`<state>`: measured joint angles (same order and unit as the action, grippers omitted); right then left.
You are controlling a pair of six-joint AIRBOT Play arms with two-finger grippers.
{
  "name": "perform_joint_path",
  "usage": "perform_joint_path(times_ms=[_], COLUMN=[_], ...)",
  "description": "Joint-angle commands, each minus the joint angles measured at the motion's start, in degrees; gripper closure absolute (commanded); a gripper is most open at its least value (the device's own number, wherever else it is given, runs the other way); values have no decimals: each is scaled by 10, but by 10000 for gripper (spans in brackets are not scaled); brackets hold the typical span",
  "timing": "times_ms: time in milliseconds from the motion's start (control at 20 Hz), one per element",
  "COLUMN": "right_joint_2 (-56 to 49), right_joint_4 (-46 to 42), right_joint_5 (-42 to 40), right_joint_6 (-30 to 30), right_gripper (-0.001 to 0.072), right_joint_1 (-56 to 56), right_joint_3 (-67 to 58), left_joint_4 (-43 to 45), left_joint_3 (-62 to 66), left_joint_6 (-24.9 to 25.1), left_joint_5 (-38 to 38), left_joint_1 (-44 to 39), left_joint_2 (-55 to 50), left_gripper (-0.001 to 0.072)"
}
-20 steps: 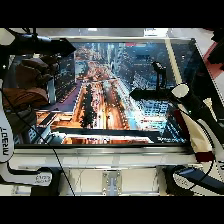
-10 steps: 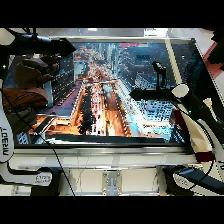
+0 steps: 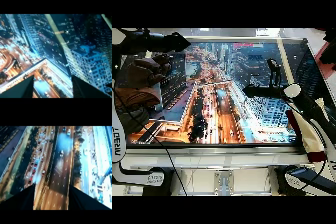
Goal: Fold the shirts.
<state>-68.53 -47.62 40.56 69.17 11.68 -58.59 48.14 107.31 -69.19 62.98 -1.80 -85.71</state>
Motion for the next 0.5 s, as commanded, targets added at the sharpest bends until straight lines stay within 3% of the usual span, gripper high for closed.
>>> perform_joint_path(times_ms=[0,50,100,150,250,300,450], right_joint_2=[0,0,0,0,0,0,0], right_joint_4=[0,0,0,0,-2,-3,-4], right_joint_5=[-31,-31,-29,-28,-28,-28,-25], right_joint_6=[0,0,0,0,0,0,0], right_gripper=[231,231,230,230,230,230,229], right_joint_1=[1,1,1,1,1,1,1], right_joint_3=[0,0,0,0,0,0,0], left_joint_4=[93,190,322,475,688,710,622], left_joint_3=[1,1,1,1,1,1,1], left_joint_6=[2,-1,-33,-97,-214,-246,-298], left_joint_5=[-32,-35,-36,-35,-36,-34,32], left_joint_1=[0,0,0,1,23,48,156], left_joint_2=[0,0,0,0,-2,-4,-31], left_gripper=[474,458,376,276,215,215,191])
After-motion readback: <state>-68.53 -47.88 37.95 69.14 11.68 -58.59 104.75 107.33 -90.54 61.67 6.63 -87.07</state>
